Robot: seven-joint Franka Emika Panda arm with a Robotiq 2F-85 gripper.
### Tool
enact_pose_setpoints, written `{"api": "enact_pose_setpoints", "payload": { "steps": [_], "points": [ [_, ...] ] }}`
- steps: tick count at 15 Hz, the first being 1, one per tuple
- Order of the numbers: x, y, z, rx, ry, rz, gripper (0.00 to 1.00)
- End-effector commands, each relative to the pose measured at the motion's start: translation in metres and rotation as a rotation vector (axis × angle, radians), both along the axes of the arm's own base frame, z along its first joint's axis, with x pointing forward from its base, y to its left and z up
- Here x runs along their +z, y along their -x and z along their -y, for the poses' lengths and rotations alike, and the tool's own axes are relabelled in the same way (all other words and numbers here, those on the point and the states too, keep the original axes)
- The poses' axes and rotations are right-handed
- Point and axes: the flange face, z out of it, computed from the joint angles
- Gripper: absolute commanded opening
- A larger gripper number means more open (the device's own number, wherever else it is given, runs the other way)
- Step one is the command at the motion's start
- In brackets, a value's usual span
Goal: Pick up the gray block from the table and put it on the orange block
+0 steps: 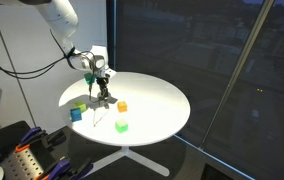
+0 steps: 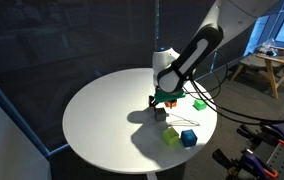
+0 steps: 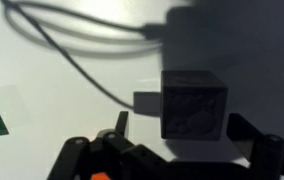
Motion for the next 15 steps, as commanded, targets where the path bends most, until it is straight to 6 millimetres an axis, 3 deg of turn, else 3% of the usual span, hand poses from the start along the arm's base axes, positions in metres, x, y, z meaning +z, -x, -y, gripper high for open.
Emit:
{"api": "enact_pose_setpoints", "payload": {
  "steps": [1, 12, 13, 14, 15],
  "points": [
    [-0.003, -0.005, -0.004, -0.007, 0.006, -0.004, 1.00],
    [-0.016, -0.005, -0.003, -0.003, 0.012, -0.022, 1.00],
    [-0.017, -0.005, -0.004, -0.003, 0.012, -0.023, 0.91],
    [-0.017, -0.005, -0.004, -0.001, 0.011, -0.025, 0.74],
    [-0.018, -0.006, -0.004, -0.001, 0.013, -0.025, 0.66]
  ]
}}
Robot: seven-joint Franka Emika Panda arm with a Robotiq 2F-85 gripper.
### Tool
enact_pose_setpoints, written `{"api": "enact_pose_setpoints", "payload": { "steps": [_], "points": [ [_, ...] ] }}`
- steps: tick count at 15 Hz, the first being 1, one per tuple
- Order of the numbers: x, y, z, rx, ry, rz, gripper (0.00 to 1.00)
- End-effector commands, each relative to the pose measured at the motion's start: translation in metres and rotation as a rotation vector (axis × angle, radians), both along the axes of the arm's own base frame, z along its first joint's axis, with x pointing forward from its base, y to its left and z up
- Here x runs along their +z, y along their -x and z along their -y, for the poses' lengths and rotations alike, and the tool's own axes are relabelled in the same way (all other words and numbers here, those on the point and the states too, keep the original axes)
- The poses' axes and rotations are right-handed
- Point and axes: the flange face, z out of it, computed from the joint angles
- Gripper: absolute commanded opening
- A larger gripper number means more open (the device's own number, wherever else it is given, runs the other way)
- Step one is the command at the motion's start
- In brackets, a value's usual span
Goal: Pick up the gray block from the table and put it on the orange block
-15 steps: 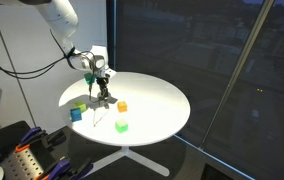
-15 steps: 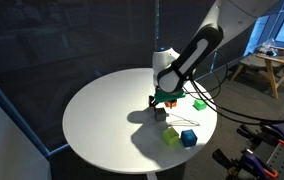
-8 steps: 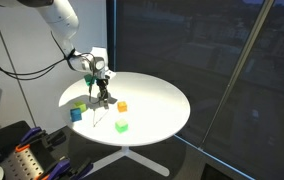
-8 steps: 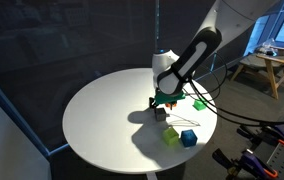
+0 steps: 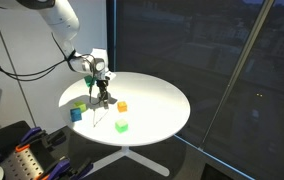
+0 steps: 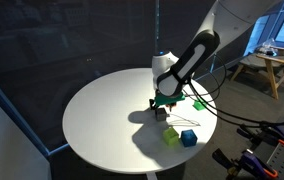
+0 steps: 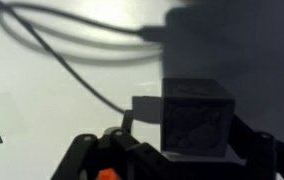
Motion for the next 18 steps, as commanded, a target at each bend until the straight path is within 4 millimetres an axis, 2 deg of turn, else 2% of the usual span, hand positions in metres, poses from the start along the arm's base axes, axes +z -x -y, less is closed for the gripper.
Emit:
{"api": "enact_pose_setpoints", "payload": {
  "steps": [1, 3, 4, 5, 8, 18],
  "points": [
    [-0.001, -0.007, -0.003, -0.003, 0.006, -0.006, 0.58],
    [-0.003, -0.008, -0.003, -0.001, 0.007, -0.006, 0.41],
    [-0.002, -0.009, -0.003, 0.000, 0.006, -0.007, 0.34],
    [-0.001, -0.009, -0.003, 0.001, 0.009, -0.014, 0.32],
    [0.003, -0.008, -0.003, 0.009, 0.013, -0.035, 0.29],
    [0.030, -0.008, -0.005, 0.019, 0.022, -0.049, 0.29]
  ]
}}
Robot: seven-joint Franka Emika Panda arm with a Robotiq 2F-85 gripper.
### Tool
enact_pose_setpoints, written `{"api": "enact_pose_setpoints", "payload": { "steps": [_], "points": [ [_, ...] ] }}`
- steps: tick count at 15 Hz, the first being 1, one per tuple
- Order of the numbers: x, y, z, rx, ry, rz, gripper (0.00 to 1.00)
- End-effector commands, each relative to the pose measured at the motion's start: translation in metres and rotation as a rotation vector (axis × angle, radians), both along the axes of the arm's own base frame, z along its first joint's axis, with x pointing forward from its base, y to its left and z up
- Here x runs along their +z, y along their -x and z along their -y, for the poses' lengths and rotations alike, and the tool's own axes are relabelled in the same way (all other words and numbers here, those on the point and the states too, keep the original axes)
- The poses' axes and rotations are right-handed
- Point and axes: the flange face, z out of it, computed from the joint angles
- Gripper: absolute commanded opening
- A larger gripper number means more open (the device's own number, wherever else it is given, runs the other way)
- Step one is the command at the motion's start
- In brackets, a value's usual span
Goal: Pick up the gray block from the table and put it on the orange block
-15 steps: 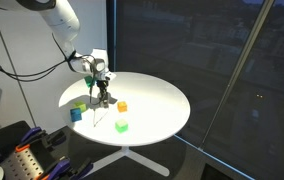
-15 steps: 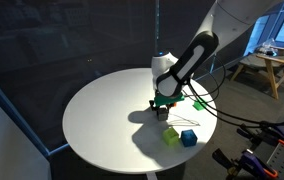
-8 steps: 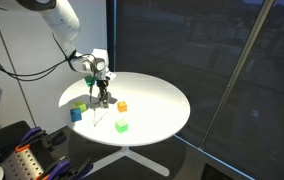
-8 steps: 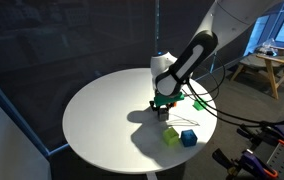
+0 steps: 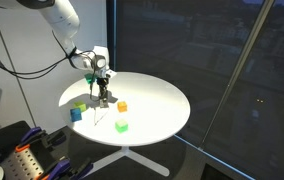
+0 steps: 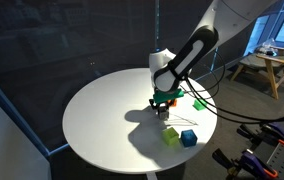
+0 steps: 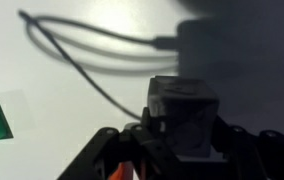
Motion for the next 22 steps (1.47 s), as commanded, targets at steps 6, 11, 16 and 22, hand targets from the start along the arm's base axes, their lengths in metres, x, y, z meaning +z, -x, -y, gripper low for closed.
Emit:
{"api": "enact_pose_setpoints", "payload": {
  "steps": [6, 11, 16, 22],
  "points": [
    [0.041, -0.001, -0.002, 0.013, -0.001, 0.024, 0.29],
    [0.063, 0.004, 0.000, 0.018, -0.006, 0.004, 0.29],
    [0.091, 0.018, 0.002, 0.031, -0.003, -0.007, 0.29],
    [0.119, 0.040, 0.010, 0.030, -0.011, 0.032, 0.29]
  ]
}}
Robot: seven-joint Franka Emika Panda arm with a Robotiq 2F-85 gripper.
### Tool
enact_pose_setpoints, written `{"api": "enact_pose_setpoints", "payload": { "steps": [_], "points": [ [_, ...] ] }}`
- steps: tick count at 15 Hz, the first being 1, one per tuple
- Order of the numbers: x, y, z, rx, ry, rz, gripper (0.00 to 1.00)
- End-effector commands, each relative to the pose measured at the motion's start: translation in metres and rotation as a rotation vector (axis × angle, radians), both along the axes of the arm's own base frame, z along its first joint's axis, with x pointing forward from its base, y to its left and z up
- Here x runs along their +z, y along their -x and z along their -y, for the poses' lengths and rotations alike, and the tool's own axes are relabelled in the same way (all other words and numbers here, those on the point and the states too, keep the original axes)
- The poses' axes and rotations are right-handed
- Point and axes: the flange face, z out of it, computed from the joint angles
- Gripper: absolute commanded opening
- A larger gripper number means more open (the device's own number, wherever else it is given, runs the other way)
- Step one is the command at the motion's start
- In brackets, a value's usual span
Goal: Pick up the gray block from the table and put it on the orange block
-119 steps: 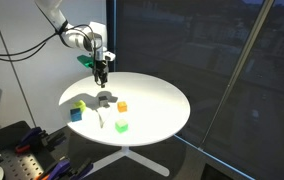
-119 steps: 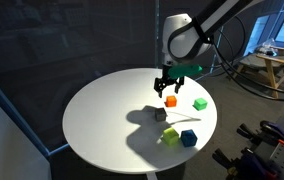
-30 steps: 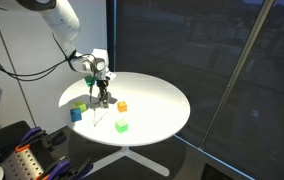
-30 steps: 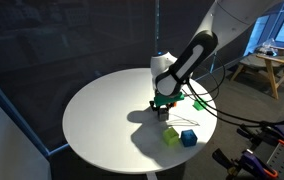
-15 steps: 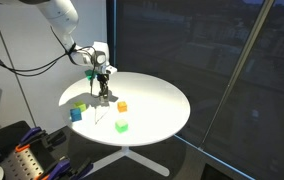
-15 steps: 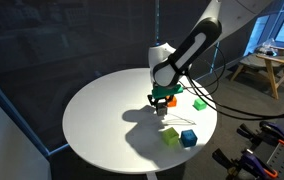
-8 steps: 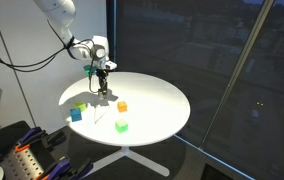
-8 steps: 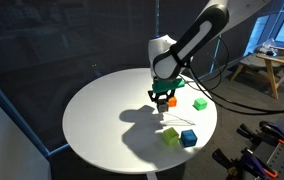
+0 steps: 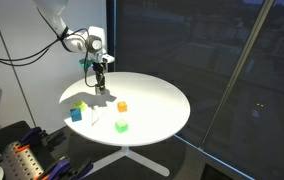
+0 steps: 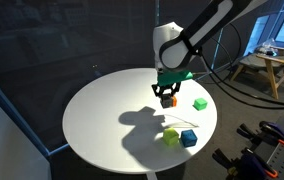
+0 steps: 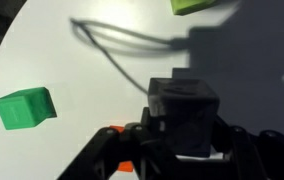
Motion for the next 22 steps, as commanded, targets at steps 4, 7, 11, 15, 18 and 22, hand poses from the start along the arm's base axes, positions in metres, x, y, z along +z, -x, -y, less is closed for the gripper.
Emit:
{"api": "enact_pose_setpoints", "payload": {
  "steps": [4, 7, 11, 15, 18, 22],
  "points": [
    [0.033, 0.030, 0.013, 0.004, -0.015, 0.038, 0.29],
    [0.039, 0.036, 0.019, -0.006, -0.022, 0.045, 0.29],
    [0.033, 0.031, 0.019, -0.020, -0.029, 0.032, 0.29],
    [0.030, 0.032, 0.019, -0.019, -0.031, 0.026, 0.54],
    [0.029, 0.032, 0.018, -0.018, -0.032, 0.025, 0.54],
    [0.029, 0.032, 0.018, -0.018, -0.032, 0.025, 0.54]
  ]
}}
